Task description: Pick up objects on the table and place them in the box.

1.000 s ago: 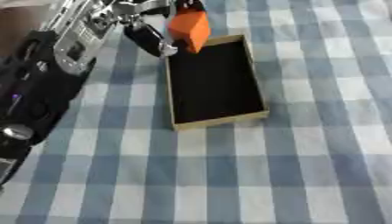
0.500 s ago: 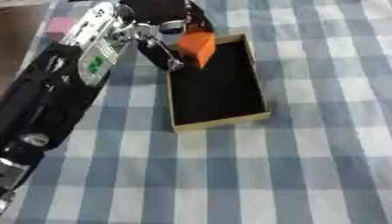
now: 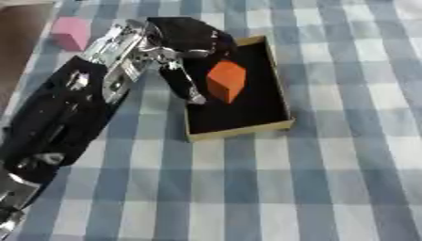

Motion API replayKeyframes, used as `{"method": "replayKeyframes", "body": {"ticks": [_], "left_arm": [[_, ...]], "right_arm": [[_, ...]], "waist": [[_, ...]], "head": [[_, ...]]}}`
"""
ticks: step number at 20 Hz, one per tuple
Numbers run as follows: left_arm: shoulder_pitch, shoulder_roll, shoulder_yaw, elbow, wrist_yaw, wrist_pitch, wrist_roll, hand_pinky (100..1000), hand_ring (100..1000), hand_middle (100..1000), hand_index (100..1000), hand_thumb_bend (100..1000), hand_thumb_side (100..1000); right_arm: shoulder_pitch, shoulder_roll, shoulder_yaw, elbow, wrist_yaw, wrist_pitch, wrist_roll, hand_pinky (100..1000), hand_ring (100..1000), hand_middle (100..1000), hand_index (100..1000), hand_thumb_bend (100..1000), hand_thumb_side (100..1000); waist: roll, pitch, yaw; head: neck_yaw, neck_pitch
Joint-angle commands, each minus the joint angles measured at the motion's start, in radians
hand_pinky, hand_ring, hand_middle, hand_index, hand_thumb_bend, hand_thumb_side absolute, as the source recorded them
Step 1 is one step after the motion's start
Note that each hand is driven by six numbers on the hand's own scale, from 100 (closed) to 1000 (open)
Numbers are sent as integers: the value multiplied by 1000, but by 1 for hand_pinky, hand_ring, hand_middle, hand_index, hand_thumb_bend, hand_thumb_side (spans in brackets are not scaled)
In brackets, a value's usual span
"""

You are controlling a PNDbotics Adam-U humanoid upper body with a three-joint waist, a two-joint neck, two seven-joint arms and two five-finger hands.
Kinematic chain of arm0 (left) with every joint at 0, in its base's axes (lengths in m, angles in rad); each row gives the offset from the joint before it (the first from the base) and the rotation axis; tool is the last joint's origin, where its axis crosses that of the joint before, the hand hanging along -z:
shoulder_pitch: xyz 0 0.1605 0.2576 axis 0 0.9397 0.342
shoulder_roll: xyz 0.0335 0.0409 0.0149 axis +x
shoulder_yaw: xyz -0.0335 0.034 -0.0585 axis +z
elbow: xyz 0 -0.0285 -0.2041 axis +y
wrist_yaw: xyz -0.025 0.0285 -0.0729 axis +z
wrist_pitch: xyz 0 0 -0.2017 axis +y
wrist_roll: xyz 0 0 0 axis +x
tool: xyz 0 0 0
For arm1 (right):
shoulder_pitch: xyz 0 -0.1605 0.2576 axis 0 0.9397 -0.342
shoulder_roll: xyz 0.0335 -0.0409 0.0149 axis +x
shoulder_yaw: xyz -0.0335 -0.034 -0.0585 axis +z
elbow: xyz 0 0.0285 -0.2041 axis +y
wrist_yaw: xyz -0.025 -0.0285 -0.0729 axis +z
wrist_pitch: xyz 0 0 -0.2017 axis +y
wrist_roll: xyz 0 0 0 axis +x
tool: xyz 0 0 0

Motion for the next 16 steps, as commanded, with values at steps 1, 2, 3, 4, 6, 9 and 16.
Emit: {"method": "replayKeyframes", "body": {"ticks": [1, 2, 3, 4, 6, 9, 16], "left_arm": [[-13, 17, 23, -27, -12, 8, 4, 829, 951, 887, 945, 511, 463], [-12, 17, 29, -33, -5, 15, 15, 822, 942, 864, 937, 488, 425], [-13, 18, 38, -42, 10, 22, 26, 811, 929, 842, 929, 446, 418], [-14, 20, 51, -54, 38, 31, 37, 799, 914, 824, 921, 377, 406], [-19, 29, 78, -76, 125, 55, 39, 791, 903, 820, 926, 279, 439], [-28, 50, 108, -112, 284, 96, -2, 802, 911, 838, 940, 256, 502], [-13, 123, 156, -220, 441, 149, -65, 812, 919, 839, 935, 227, 501]], "right_arm": [[-8, -15, -11, -16, -4, 0, -4, 768, 735, 730, 789, 100, 1000], [-7, -14, -11, -16, -4, 0, -4, 768, 735, 731, 789, 100, 1000], [-6, -14, -11, -16, -4, 0, -4, 768, 735, 731, 789, 100, 1000], [-4, -14, -12, -16, -4, 0, -4, 769, 736, 731, 789, 100, 1000], [1, -15, -14, -16, -2, 1, -5, 769, 736, 732, 790, 100, 1000], [7, -17, -16, -16, 0, 1, -6, 770, 737, 733, 790, 100, 1000], [27, -23, -24, -16, 5, 5, -11, 772, 739, 735, 791, 100, 1000]], "waist": [[-8, -28, 3], [-9, -30, 4], [-10, -32, 5], [-11, -35, 7], [-13, -42, 10], [-14, -53, 16], [-19, -76, 41]], "head": [[2, -6], [3, -6], [3, -6], [3, -4], [3, 0], [1, 4], [-12, 19]]}}
